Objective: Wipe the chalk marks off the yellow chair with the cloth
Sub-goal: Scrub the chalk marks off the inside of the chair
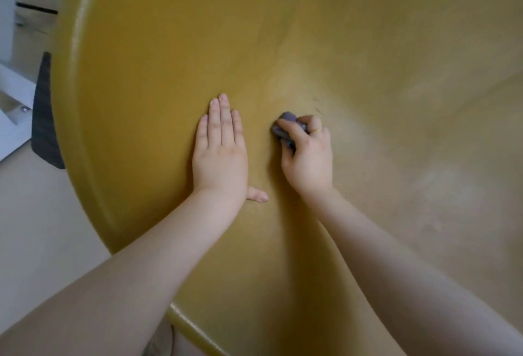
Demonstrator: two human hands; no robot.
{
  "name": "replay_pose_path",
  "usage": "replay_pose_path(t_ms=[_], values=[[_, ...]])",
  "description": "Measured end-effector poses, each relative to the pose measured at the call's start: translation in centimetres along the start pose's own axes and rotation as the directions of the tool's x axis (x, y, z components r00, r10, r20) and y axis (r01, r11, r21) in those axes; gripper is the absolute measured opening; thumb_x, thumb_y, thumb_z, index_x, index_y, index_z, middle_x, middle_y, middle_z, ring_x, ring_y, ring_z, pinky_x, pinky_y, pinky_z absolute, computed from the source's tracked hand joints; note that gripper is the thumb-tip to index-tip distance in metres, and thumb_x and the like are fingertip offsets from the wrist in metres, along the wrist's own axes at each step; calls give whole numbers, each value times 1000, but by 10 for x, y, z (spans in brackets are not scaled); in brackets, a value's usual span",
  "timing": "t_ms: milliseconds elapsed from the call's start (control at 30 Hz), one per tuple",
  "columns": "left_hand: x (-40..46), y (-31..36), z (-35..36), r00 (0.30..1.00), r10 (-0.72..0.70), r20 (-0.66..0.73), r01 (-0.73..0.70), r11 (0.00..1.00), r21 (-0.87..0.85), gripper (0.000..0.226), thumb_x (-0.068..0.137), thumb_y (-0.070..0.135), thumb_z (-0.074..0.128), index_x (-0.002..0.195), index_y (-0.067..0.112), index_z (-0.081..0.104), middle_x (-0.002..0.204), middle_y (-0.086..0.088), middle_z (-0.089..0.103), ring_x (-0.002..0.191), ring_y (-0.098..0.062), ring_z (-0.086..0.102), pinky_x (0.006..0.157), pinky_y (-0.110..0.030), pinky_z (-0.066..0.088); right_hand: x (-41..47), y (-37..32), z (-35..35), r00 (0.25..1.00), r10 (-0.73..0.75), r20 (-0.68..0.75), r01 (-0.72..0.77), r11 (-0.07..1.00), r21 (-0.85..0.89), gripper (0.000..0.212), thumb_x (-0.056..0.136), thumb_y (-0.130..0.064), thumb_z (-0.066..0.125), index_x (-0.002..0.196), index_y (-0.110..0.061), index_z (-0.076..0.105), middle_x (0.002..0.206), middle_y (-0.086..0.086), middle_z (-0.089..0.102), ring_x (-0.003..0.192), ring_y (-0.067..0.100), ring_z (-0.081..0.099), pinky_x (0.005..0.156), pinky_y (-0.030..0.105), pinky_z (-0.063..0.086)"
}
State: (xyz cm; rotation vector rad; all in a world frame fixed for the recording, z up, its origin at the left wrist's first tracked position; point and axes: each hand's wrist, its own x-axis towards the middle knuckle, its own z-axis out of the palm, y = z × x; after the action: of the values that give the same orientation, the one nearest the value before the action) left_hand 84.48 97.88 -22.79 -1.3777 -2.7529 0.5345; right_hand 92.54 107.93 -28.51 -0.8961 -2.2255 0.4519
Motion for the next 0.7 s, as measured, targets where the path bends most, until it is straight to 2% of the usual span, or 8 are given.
replay_pose_path(t_ms=[100,233,300,400,467,533,600,700], values=[[-3,-2,-3,1000,8,-1,-8,999,-33,146,52,84,56,144,-3,-18,150,-25,-26,142,-35,-19,115,-40,-8,-18,-17,-2,988,-109,106,100,992,82,37,73,-4,54,105,-15,68,101,17,58,77,34,51,69,32,45],[-4,-4,-4,1000,23,-2,-23,999,-33,146,52,86,53,144,-1,-19,150,-23,-27,142,-33,-20,115,-39,-9,7,3,-9,915,-354,194,363,932,-11,28,84,-20,46,100,-18,69,101,14,62,76,34,53,62,37,52],[-4,-5,-4,1000,30,2,-30,999,-39,144,53,86,53,145,0,-18,150,-22,-27,142,-32,-20,115,-39,-9,34,19,-14,946,-294,134,308,946,-99,24,84,-15,50,98,-18,70,103,14,63,78,38,53,61,37,51],[-4,-6,-2,999,38,0,-38,999,-30,143,53,86,51,145,1,-19,150,-22,-28,142,-32,-20,115,-38,-10,65,38,-18,994,-103,34,107,980,-165,25,83,-4,55,100,-17,69,115,14,59,87,39,48,66,37,46],[-4,-7,-1,999,35,-2,-35,999,-31,143,54,86,51,145,1,-19,150,-22,-28,142,-32,-20,115,-39,-10,67,37,-14,1000,-28,-2,28,990,-136,28,84,-2,53,102,-16,68,119,14,56,90,38,46,71,37,45],[-4,-5,-3,999,33,-2,-33,999,-34,143,54,85,53,145,1,-18,150,-22,-27,142,-32,-20,115,-39,-10,55,28,-9,1000,18,-18,-20,997,-72,31,81,1,52,102,-14,69,114,17,56,87,38,47,75,38,45],[-6,-4,-5,1000,27,4,-27,999,-36,143,54,84,54,145,1,-18,150,-22,-27,142,-32,-20,115,-39,-9,28,21,-10,998,-35,45,36,999,-33,31,78,0,53,101,-14,69,106,18,57,81,38,49,75,36,43],[-8,-2,-10,1000,16,25,-15,999,-40,143,54,83,55,145,1,-18,150,-21,-27,142,-31,-20,115,-38,-8,-18,18,-27,964,-131,230,124,991,45,32,74,-9,48,98,-16,68,101,15,57,79,35,50,76,33,40]])
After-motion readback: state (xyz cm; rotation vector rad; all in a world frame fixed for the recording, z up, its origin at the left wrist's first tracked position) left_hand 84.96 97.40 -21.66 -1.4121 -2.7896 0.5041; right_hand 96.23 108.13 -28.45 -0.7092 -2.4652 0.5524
